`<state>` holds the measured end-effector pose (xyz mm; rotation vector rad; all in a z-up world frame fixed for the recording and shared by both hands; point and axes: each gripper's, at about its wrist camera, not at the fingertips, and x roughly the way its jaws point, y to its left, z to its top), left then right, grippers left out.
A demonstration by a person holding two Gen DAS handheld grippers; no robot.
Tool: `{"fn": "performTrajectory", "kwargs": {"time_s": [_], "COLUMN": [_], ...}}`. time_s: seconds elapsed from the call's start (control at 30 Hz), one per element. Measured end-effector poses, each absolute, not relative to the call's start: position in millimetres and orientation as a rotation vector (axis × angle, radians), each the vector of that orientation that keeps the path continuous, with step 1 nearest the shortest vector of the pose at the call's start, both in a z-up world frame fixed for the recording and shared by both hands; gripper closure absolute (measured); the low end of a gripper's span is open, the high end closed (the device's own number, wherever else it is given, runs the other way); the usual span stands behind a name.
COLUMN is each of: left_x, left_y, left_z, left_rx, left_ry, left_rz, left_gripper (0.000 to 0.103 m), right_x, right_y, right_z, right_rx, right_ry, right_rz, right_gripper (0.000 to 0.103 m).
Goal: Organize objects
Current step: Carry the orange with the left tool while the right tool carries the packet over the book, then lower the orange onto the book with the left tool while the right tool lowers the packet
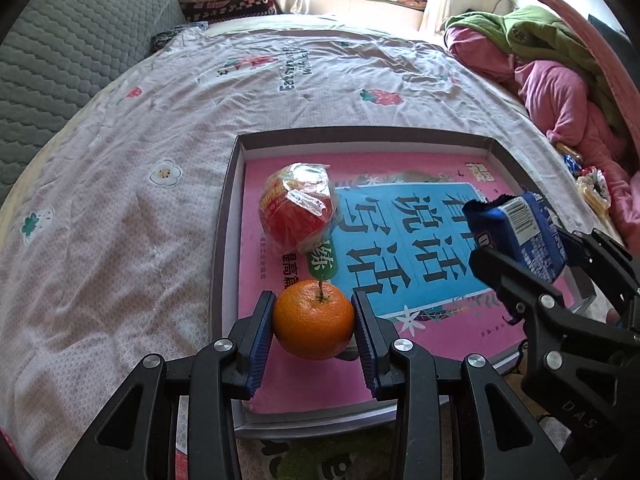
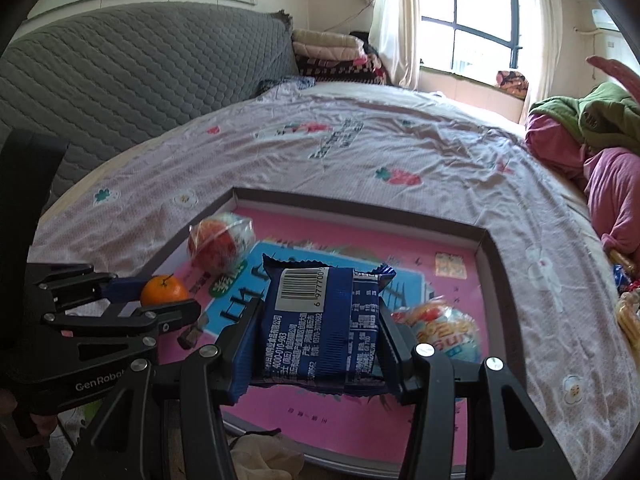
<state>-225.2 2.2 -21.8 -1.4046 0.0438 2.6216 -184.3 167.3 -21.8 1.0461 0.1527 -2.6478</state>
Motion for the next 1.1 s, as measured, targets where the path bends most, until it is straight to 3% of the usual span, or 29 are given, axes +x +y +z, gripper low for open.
{"fn": "performTrajectory", "kwargs": {"time_s": [1.1], "left_x": [-234], "left_y": [13], "left_z": [-35], "left_rx": [-1.402], "left_ry": [0.076], "left_rz": [2.621], "left_gripper": [0.064], "right_x": [-193], "right_y": [163], "right_z": [-50], "right_rx": [1.223], "right_ry": [0.212], "right_rz": [-2.566], "right_gripper": [0.051]}}
